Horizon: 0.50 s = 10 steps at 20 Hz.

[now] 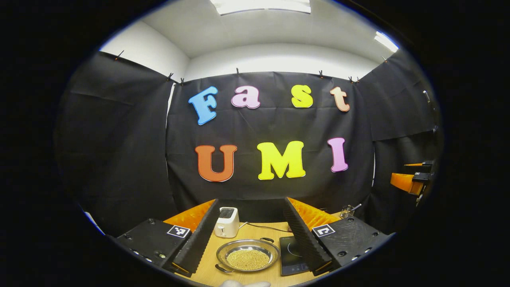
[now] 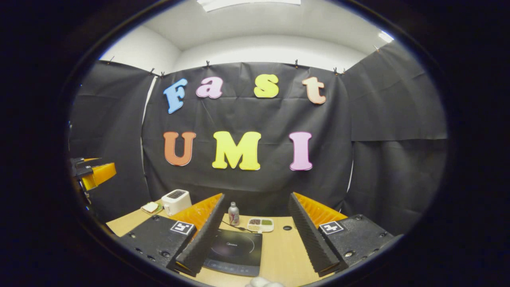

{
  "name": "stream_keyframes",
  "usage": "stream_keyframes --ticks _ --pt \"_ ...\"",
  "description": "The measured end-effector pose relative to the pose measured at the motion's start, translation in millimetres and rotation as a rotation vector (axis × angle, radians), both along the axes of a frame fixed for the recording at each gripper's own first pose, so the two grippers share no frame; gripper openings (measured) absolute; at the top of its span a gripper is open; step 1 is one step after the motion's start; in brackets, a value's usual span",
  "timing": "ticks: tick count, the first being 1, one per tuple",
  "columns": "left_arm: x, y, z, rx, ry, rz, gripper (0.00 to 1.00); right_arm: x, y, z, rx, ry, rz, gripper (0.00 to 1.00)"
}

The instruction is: First push the handle of the pot to place it horizontally, then grasp the pot with both hands and set it on the induction cooktop.

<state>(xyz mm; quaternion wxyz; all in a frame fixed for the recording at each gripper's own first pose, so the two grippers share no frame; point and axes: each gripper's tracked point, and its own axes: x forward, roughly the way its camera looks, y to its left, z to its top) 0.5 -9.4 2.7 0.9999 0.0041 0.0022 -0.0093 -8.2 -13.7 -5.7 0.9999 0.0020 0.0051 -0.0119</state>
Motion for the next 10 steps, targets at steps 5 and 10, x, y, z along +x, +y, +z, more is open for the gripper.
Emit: stream_keyframes --ticks 5,10 --pt "-0.2 -1.1 -1.0 -0.002 0.001 -0.002 0.96 -0.9 1.4 -0.9 -0.013 0.001 0.010 0.96" --pt "-1.8 0.0 -0.7 0.001 0.000 -0.011 0.93 -0.2 5.4 -2.7 -0.021 0.007 0.018 0.96"
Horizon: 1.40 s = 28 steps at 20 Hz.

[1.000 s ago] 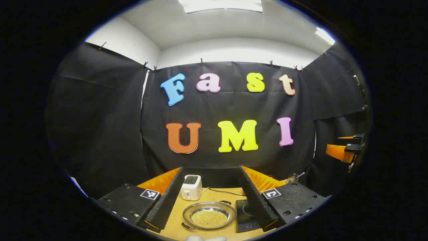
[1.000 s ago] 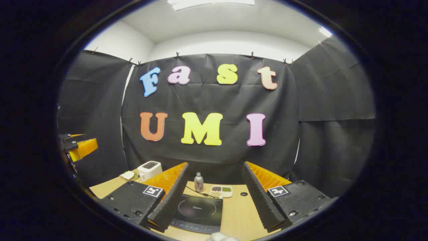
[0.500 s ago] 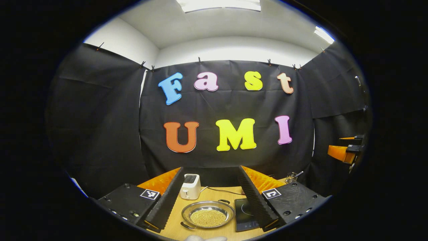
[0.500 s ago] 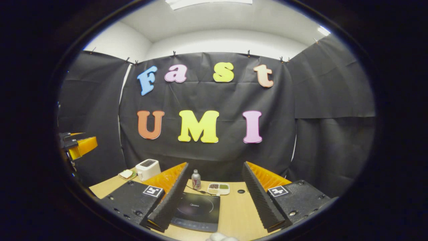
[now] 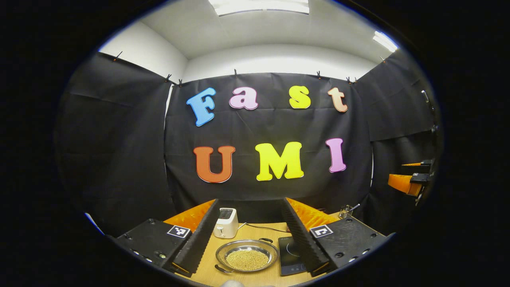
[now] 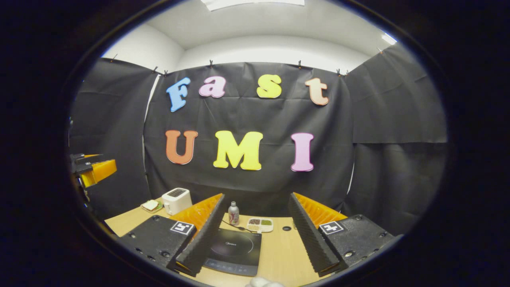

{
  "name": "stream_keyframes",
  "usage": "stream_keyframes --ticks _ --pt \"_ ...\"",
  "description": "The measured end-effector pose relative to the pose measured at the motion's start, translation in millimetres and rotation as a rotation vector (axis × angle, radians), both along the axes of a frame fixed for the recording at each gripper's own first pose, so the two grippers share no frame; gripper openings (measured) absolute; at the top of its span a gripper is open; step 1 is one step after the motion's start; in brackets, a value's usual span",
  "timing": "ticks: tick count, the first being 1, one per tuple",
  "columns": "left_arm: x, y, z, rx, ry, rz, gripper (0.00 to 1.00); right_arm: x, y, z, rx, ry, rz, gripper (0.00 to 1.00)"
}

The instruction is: First push the handle of the pot to place it horizontally, then grasp the pot with both hands and set it on the induction cooktop.

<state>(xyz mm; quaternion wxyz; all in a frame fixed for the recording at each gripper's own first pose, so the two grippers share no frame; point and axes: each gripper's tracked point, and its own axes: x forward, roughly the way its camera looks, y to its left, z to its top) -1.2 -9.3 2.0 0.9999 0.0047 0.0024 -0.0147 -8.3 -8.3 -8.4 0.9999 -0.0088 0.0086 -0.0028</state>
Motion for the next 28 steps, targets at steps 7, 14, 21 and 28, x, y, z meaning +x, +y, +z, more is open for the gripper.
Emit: stream_keyframes --ticks 7,14,21,28 --pt "-3 -1 -17 -0.016 0.057 -0.071 0.06 1 11 -11 -0.005 0.017 0.005 0.97" --pt "-3 -3 -66 -0.046 0.227 -0.161 0.00 1 17 -36 -0.004 0.070 0.010 0.97" --pt "-7 -4 -187 -0.007 0.570 -0.207 0.00 31 20 -77 0.027 0.160 0.029 0.99" --pt "-21 -1 -312 0.058 0.931 -0.245 0.00 73 6 -112 0.099 0.217 0.013 0.97"
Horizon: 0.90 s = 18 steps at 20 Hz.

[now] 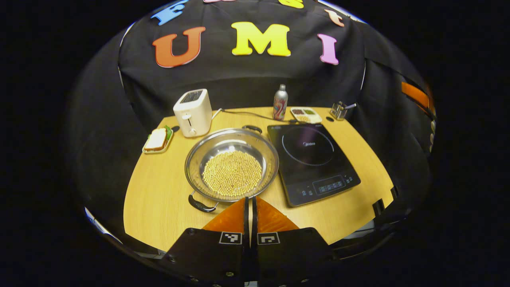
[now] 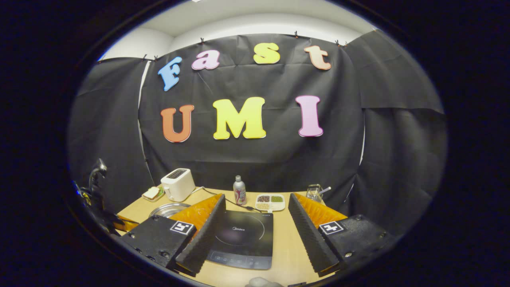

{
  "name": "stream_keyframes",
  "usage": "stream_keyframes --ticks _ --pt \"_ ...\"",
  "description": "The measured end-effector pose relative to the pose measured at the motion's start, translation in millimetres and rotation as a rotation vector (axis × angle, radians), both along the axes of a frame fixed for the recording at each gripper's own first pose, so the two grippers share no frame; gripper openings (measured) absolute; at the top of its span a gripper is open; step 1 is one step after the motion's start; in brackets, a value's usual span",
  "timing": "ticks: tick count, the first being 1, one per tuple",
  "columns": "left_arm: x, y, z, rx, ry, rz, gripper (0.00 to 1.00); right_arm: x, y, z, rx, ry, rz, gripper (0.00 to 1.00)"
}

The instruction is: First push the handle of the pot to place it horizontally, then grasp the pot with both hands and set it on the induction cooktop.

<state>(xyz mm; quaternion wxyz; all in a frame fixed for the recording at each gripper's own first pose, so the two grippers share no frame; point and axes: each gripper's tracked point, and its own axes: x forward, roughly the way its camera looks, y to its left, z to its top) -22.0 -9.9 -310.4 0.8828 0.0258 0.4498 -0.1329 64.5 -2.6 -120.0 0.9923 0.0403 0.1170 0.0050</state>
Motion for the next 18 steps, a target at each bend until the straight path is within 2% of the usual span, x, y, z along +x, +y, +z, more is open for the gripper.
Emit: stream_keyframes --ticks 3,4,8,12,16,18 --pt "-3 3 -49 0.024 0.133 -0.013 0.00 19 -10 -14 0.010 0.037 -0.008 1.00" --pt "-4 3 -62 0.021 0.174 -0.018 0.00 26 -12 -15 0.016 0.043 -0.008 0.97" --pt "0 18 -99 0.052 0.296 -0.006 0.00 47 -16 -24 0.010 0.070 -0.003 0.99" --pt "9 40 -118 0.090 0.362 0.008 0.00 59 -12 -30 0.012 0.090 0.018 0.97" --pt "11 52 -123 0.109 0.374 0.022 0.00 66 -16 -37 0.021 0.106 0.016 1.00" --pt "11 55 -124 0.122 0.371 0.026 0.00 69 -15 -41 0.026 0.116 0.016 0.97"
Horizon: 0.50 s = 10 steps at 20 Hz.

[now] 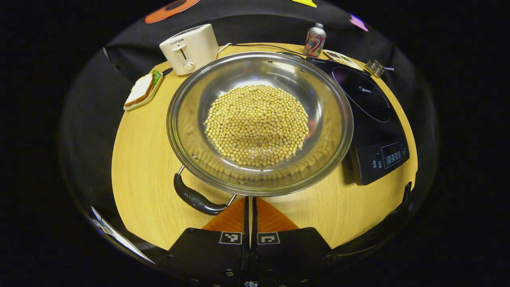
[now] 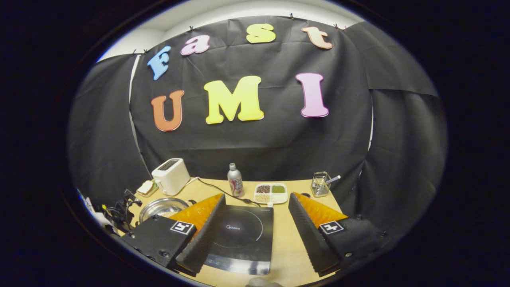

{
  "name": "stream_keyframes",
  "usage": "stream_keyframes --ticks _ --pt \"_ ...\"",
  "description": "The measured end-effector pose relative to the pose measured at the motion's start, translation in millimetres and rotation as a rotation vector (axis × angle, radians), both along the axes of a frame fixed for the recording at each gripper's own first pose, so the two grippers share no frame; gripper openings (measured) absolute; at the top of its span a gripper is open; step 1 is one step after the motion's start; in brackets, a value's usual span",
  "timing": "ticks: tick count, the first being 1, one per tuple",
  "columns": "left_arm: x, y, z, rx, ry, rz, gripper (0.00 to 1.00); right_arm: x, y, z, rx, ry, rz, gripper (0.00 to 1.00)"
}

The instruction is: First push the handle of the pot to place it horizontally, then grasp the pot with both hands and set it on the induction cooktop.

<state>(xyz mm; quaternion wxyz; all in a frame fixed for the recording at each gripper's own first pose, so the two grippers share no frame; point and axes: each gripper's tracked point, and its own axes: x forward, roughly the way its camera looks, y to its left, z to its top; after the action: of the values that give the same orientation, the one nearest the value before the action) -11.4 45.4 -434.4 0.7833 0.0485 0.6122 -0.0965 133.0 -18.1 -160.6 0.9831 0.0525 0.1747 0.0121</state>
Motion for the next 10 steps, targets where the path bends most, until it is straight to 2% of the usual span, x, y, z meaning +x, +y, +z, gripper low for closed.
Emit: stream_keyframes --ticks 10 --pt "19 33 1 0.025 -0.022 0.046 0.00 0 0 -10 0.004 0.024 0.007 0.99"
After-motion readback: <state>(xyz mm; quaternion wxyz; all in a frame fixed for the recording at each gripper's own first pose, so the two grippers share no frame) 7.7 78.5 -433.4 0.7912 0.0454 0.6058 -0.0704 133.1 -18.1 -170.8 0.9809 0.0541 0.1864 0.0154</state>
